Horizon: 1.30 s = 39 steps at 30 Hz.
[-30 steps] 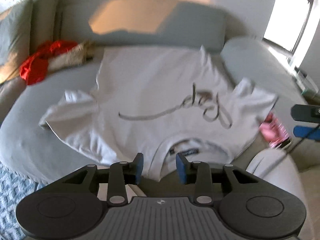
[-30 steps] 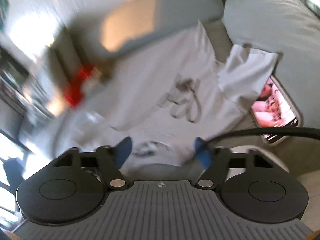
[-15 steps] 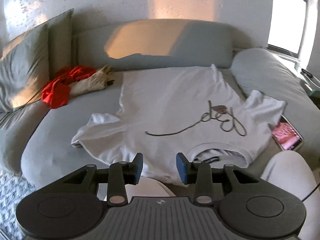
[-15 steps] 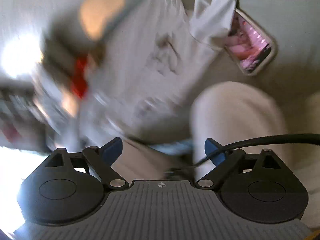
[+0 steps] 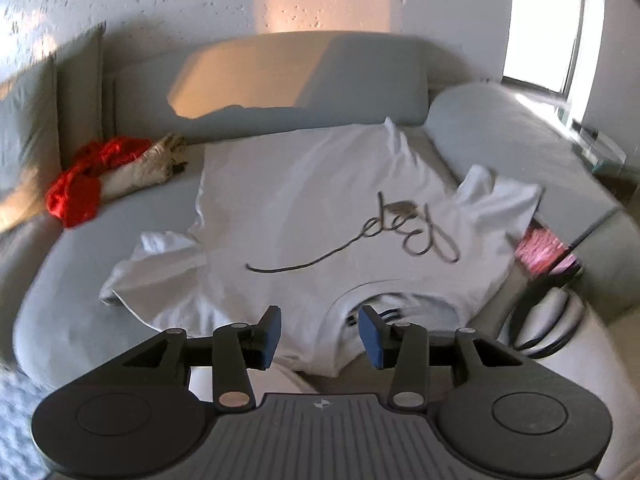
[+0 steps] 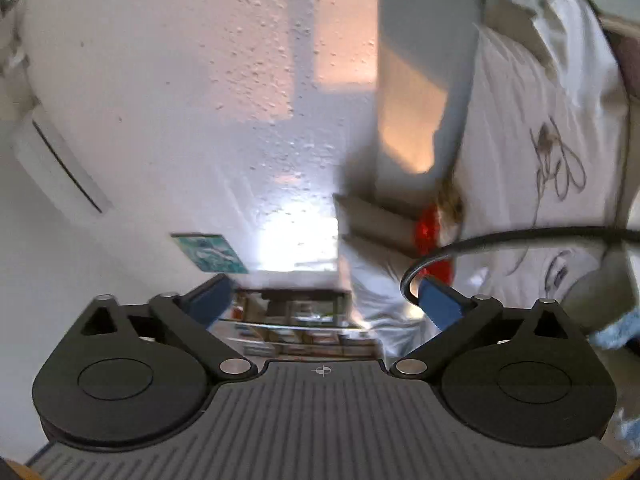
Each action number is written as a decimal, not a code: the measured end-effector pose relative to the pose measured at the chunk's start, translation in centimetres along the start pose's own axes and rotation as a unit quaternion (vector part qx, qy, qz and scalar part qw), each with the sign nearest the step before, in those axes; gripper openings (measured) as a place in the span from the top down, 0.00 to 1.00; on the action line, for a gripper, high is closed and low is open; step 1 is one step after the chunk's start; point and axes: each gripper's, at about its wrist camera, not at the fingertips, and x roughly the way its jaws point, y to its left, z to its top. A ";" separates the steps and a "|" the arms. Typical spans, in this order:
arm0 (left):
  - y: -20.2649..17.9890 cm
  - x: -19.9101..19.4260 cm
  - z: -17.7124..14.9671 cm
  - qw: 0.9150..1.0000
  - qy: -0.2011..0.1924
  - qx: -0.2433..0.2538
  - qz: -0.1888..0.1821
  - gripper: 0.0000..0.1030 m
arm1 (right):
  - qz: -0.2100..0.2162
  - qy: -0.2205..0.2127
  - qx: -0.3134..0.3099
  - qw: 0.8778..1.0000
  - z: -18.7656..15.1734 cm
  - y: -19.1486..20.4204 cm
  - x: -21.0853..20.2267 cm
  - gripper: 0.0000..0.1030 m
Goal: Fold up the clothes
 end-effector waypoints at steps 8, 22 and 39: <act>2.2 -3.3 3.2 0.998 -0.062 0.025 0.010 0.54 | -0.155 0.181 0.062 0.969 -0.6 -2.3 1.9 0.04; -0.4 2.2 2.1 0.999 -0.029 0.035 -0.001 0.47 | -0.276 0.289 0.091 0.912 -3.3 -5.9 5.0 0.04; 0.9 4.5 0.1 0.997 0.036 -0.065 -0.028 0.47 | -0.299 -0.312 -0.232 0.871 3.3 -3.4 6.2 0.21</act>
